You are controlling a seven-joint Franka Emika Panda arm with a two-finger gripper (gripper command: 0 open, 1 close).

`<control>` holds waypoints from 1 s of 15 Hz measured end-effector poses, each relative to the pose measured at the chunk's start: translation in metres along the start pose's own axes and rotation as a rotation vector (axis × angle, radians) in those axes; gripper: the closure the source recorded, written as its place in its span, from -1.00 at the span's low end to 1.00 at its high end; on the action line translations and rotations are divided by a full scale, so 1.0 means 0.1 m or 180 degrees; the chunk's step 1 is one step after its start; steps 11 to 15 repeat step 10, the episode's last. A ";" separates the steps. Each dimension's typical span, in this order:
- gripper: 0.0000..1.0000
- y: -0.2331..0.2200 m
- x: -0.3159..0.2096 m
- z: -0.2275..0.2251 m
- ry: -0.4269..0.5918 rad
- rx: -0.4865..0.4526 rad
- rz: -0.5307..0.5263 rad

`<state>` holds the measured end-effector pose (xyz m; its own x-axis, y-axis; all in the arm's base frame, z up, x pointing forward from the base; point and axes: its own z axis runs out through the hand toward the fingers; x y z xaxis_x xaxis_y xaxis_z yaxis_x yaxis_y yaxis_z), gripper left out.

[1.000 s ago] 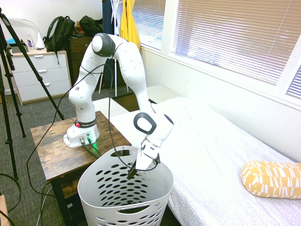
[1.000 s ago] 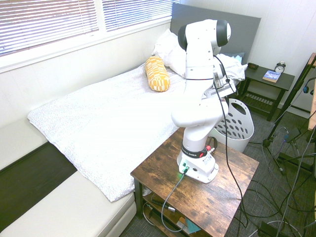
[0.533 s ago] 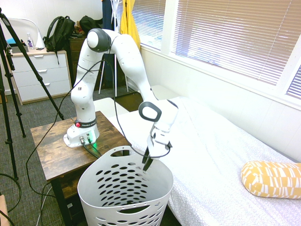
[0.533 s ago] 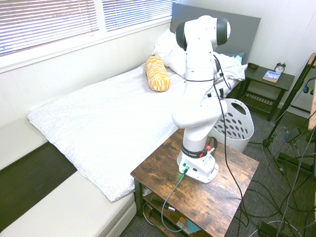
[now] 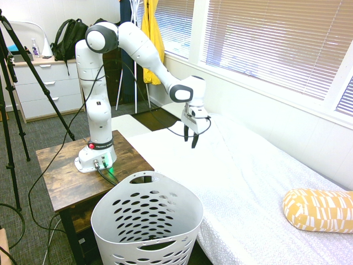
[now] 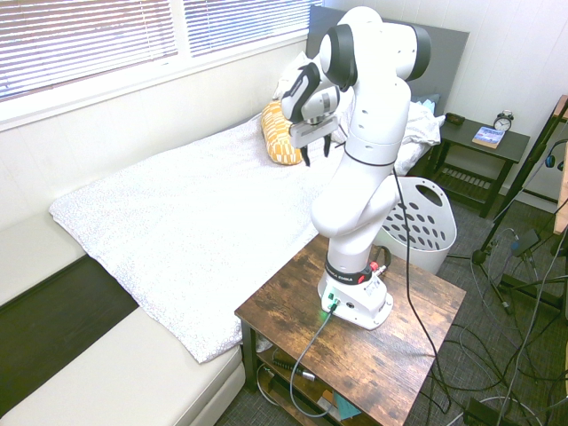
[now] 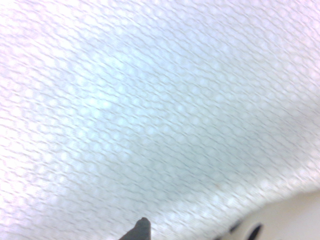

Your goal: Put my clothes in the laundry bag

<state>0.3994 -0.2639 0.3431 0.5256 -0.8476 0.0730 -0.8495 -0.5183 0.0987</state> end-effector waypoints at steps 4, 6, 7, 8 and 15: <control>-1.00 -1.15 -0.59 -0.16 -0.0054 0.0414 -0.0290; -1.00 -1.61 -0.84 -0.13 -0.0061 0.0485 -0.0451; -1.00 -1.79 -0.95 -0.12 -0.0052 0.0495 -0.0522; -1.00 -1.95 -1.04 -0.11 -0.0048 0.0499 -0.0586; -1.00 -2.18 -1.19 -0.13 -0.0044 0.0511 -0.0674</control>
